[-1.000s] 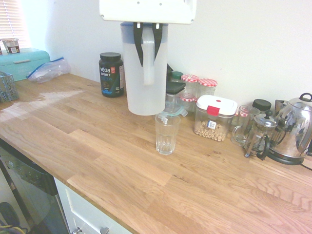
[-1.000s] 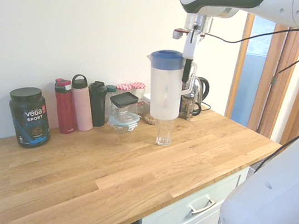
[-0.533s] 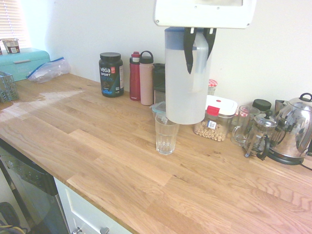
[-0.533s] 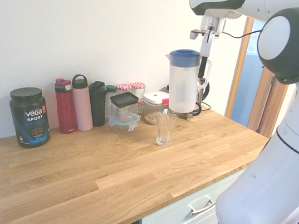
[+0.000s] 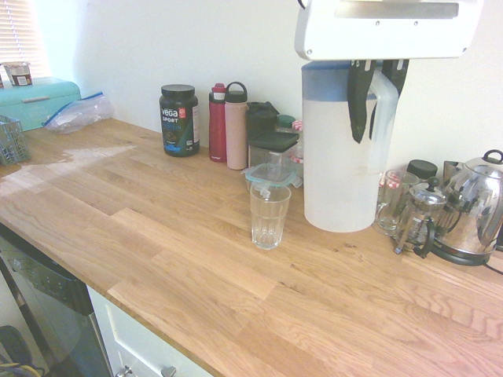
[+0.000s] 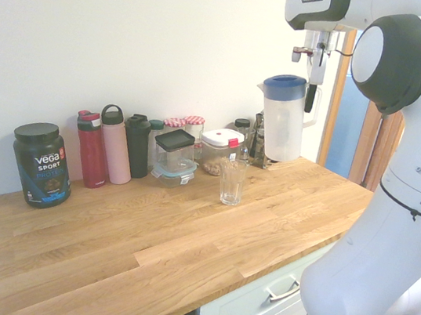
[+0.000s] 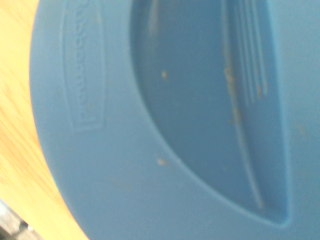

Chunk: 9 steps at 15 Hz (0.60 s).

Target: Pour me some water

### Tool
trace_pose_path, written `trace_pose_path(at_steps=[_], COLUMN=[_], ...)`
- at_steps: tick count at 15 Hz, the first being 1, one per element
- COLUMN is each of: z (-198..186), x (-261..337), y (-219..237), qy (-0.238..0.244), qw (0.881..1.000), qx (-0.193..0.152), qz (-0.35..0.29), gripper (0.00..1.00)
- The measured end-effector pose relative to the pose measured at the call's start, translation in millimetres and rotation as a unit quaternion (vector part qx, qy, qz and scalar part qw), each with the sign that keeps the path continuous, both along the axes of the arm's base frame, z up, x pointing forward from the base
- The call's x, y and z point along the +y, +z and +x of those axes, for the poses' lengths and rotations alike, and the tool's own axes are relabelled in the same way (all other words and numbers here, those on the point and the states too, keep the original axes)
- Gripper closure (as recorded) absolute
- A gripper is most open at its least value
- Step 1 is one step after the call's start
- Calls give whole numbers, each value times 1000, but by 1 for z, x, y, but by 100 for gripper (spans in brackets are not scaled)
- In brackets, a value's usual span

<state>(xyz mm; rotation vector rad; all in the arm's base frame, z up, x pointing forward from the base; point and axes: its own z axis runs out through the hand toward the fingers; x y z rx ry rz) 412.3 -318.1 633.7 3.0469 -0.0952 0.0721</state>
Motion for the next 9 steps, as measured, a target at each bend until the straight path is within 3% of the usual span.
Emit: trace_pose_path(at_steps=[9], z=[2], x=[28], y=[-81], qy=[39], qw=[997], qx=[38], qz=[-56], gripper=[100])
